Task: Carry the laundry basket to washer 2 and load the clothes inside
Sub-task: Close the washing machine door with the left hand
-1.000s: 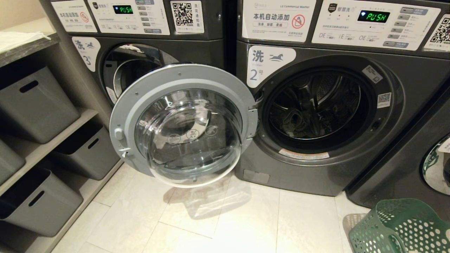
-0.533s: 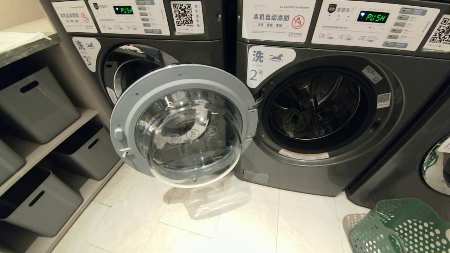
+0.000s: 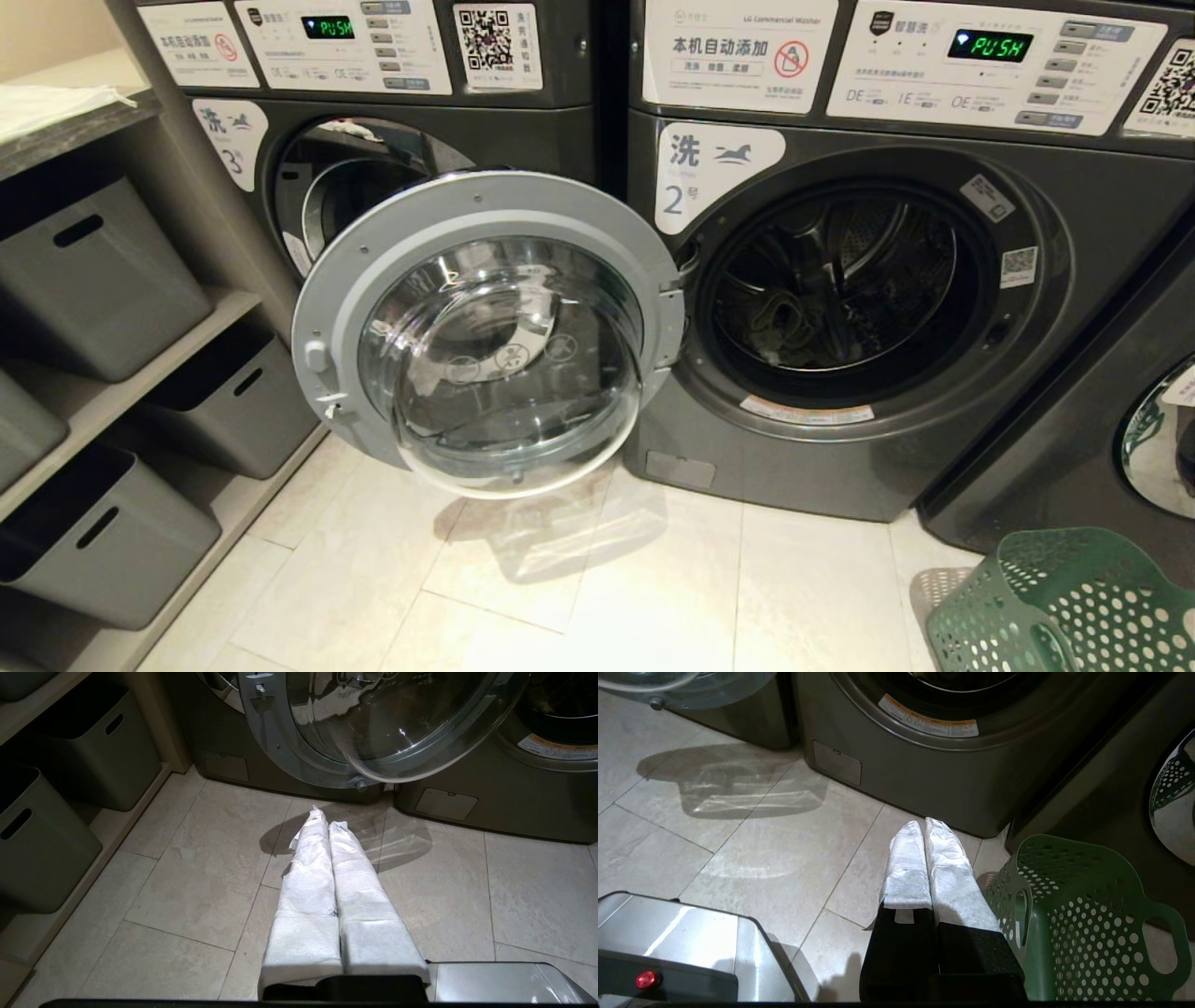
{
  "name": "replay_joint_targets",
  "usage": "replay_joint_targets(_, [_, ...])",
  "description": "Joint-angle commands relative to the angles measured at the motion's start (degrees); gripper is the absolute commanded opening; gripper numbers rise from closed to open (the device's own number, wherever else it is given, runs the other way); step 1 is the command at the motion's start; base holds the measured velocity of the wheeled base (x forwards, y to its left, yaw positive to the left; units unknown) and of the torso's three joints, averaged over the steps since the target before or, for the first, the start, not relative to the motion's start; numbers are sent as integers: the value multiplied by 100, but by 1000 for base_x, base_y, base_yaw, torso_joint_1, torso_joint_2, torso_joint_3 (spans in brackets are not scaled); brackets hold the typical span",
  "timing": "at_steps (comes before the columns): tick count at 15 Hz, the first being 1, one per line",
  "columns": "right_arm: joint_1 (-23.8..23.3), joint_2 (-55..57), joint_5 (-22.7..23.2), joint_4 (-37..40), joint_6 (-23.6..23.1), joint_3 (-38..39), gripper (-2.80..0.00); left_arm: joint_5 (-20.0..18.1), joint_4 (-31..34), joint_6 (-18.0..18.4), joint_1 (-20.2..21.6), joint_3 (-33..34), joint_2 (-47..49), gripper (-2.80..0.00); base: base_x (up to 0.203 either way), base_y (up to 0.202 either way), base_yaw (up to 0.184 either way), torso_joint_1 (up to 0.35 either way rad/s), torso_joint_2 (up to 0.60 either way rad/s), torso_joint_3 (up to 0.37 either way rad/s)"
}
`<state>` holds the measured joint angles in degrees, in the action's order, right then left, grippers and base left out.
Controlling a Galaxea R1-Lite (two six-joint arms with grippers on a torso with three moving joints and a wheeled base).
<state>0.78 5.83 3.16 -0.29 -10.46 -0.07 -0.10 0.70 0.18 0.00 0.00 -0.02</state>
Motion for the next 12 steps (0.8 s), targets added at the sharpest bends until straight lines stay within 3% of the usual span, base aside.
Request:
replay_joint_targets(1, [-7,-197,-1,5,2,-3,-280,1,1,-1,0,9,-6,-280,0,0,0,0,0,0])
replay_joint_targets(12, [-7,-583,-43,82,97,-19,-280,1,1,-1,0,9,-6,-280,0,0,0,0,0,0])
